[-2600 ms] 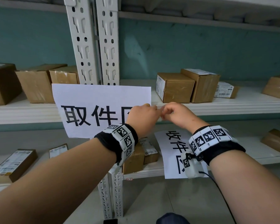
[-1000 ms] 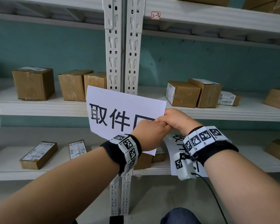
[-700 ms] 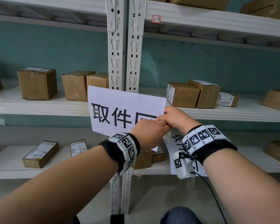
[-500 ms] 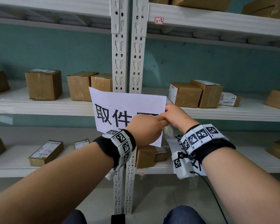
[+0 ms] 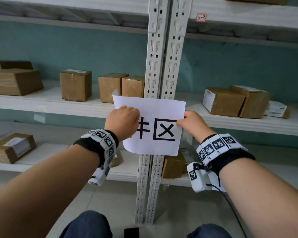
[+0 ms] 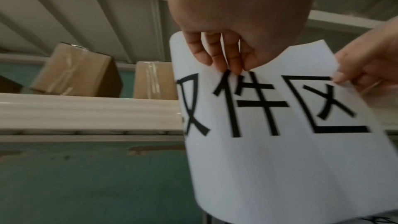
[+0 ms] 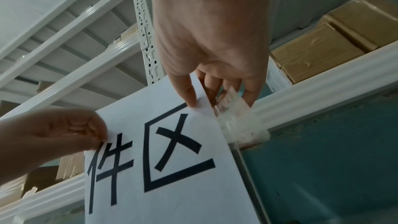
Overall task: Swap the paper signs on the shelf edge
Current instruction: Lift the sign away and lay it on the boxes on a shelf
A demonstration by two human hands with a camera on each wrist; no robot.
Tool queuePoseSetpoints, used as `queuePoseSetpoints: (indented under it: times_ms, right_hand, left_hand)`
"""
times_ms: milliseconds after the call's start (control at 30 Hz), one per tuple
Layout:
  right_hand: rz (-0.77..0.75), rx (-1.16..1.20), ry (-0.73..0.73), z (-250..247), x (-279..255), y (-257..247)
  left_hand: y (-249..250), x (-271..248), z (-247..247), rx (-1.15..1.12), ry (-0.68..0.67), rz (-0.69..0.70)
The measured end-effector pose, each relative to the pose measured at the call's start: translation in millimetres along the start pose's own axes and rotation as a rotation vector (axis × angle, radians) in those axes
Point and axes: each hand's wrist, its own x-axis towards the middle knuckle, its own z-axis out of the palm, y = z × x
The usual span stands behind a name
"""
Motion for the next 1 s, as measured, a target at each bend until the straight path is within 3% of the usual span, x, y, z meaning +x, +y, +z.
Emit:
queuePoseSetpoints:
  times_ms: [200,467,1000]
  right_hand:
    - [0.067,-0.024,0.071,-1,20,10]
    - [0.099,-0.018,0.088,2,41,19]
    - [0.042,0.026,0.115,19,53,32]
  left_hand:
    - [-56,4,2,-0.018,0.088,-0.232]
    - [-82,15,37,-0.163,-0.163,-0.357]
    - [-76,33,65,-0.492,0.070,-0.393]
